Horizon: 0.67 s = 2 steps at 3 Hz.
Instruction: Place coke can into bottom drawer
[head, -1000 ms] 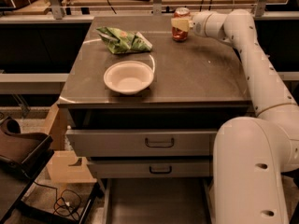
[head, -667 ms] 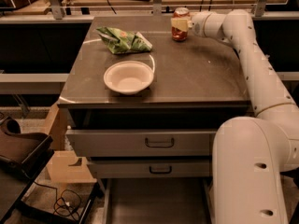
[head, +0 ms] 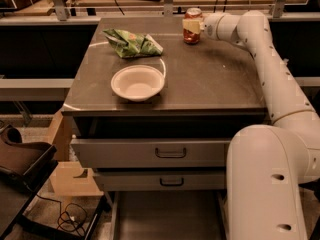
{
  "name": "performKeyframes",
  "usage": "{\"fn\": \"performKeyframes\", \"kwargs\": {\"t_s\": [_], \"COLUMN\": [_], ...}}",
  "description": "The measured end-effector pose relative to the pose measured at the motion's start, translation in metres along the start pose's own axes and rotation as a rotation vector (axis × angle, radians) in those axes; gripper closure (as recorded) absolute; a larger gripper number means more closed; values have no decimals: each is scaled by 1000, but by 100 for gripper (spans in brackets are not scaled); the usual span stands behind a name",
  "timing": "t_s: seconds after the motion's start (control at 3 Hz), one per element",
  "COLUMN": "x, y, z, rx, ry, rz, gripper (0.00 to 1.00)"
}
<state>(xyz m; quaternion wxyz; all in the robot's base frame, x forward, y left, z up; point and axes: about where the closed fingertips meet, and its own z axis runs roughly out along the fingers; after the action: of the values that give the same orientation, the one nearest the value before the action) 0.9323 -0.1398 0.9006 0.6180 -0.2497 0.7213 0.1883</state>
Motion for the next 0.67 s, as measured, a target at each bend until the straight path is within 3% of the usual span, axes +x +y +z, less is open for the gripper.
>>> {"fn": "performKeyframes", "kwargs": {"t_s": [0.33,0.67], "x": [-5,-22], "y": [-4,-18], "z": [-7,-34], "rx": [13,63], "ry": [21,57], "rz": [-6,-29], "gripper": [100,100]}}
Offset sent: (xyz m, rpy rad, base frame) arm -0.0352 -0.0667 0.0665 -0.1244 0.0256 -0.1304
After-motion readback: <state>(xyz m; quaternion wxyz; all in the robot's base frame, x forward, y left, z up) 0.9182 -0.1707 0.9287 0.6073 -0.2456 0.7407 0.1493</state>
